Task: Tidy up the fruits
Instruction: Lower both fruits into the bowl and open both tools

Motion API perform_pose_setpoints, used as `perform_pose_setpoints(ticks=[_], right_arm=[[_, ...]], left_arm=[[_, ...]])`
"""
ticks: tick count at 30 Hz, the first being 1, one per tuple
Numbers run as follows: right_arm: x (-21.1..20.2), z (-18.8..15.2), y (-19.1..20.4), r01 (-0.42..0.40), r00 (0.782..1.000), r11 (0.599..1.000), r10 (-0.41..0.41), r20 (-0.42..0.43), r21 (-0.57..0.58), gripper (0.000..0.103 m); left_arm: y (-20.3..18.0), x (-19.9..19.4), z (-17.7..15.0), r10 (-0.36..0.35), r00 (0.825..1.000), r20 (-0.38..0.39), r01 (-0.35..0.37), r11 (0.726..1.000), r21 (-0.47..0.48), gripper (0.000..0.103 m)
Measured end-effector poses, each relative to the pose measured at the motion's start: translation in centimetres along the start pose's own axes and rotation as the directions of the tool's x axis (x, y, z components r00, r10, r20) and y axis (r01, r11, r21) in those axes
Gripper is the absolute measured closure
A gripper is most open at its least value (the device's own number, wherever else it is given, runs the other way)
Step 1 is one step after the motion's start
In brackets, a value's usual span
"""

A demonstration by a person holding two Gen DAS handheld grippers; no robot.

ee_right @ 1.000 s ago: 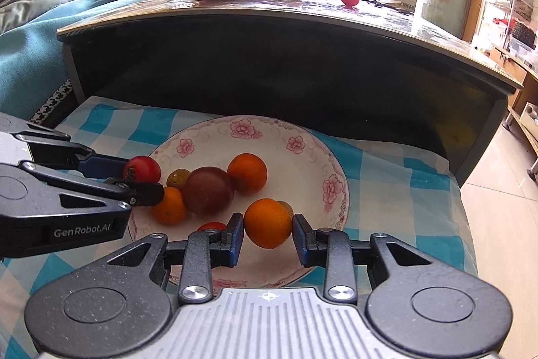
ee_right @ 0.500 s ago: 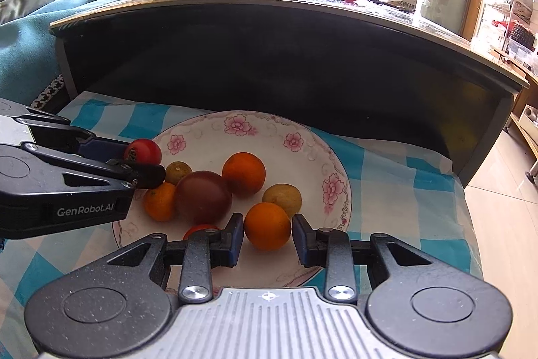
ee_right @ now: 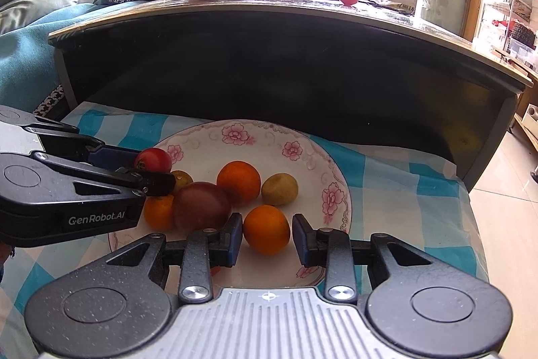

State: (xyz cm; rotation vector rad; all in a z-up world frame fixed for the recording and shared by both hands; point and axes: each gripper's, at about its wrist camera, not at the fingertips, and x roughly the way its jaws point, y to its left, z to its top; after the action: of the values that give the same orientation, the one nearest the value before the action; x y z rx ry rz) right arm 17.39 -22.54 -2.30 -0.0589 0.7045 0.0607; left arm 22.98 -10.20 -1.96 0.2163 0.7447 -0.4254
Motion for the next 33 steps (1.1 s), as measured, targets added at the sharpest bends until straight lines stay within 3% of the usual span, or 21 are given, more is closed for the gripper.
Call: perform_pose_setpoints(ticks=[33], right_arm=[[-1.6, 0.7, -0.4, 0.007, 0.999, 0.999, -0.008, 0.033, 0.039, 0.072]], left_arm=[[-1.0, -2.2, 1.0, 0.019, 0.999, 0.038, -0.020, 0.999, 0.029, 0.053]])
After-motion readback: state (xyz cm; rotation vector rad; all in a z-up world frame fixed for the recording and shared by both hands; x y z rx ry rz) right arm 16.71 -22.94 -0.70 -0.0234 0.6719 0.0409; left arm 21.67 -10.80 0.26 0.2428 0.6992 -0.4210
